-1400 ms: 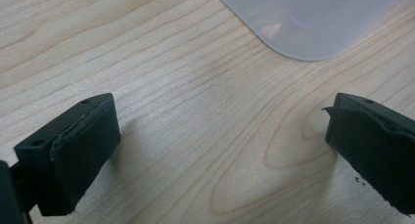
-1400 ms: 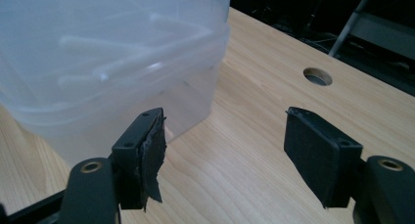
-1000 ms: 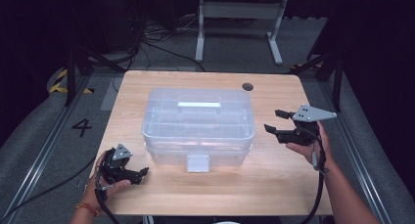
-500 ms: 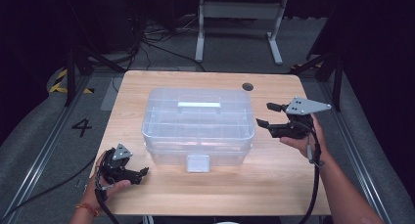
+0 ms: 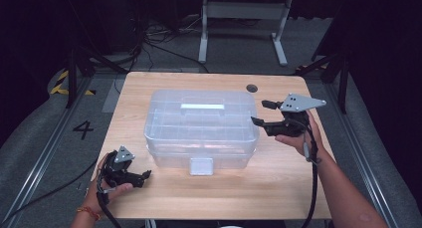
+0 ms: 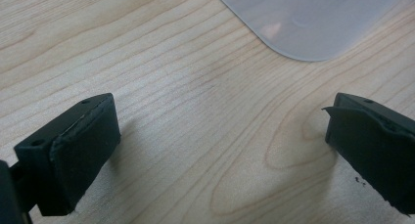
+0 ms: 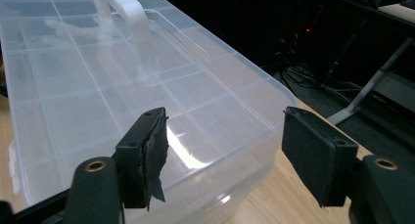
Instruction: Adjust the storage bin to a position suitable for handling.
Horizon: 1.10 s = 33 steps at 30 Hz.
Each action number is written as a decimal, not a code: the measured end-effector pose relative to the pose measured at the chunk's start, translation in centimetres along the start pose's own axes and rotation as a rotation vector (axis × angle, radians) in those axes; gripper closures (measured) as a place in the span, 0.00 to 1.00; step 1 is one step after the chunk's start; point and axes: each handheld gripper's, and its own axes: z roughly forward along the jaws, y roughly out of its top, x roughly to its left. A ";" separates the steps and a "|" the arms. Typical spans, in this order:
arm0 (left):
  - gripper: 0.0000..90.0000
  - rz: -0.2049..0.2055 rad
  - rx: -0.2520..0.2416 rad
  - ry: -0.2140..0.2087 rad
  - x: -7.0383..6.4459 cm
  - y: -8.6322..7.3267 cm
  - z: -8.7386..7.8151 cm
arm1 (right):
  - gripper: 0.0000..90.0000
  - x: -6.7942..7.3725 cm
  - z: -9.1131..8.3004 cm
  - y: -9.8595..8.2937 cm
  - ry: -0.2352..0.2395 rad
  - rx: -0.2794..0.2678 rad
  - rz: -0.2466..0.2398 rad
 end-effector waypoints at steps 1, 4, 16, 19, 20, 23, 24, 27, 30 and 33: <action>0.00 -0.002 0.000 -0.001 0.0 0.0 0.0 | 0.38 0.0 0.2 0.1 0.003 0.002 -0.003; 0.00 -0.002 0.001 -0.001 0.0 0.0 0.0 | 0.39 0.2 0.7 0.4 0.009 0.007 -0.004; 0.00 -0.002 0.001 -0.001 0.0 0.0 0.0 | 0.43 1.0 2.7 1.9 0.025 0.020 -0.028; 0.00 -0.001 0.001 0.000 0.0 0.0 0.0 | 0.44 1.2 3.2 2.3 0.033 0.027 -0.040; 0.00 -0.003 0.001 -0.001 0.0 0.0 0.0 | 0.44 1.2 3.3 2.4 0.037 0.028 -0.043; 0.00 -0.001 0.000 0.000 0.0 0.0 0.0 | 0.48 1.4 3.5 2.8 0.044 0.036 -0.048; 0.00 -0.002 0.001 -0.001 0.0 0.0 0.0 | 0.49 1.4 3.6 2.9 0.044 0.037 -0.050; 0.00 -0.003 0.001 -0.001 0.0 0.0 0.0 | 0.53 1.4 3.8 3.1 0.051 0.033 -0.051; 0.00 0.000 0.000 0.000 0.0 0.0 0.0 | 0.56 1.5 4.0 3.4 0.064 0.041 -0.057; 0.00 0.000 0.000 0.000 0.0 0.0 0.0 | 0.57 1.6 4.3 3.7 0.073 0.055 -0.067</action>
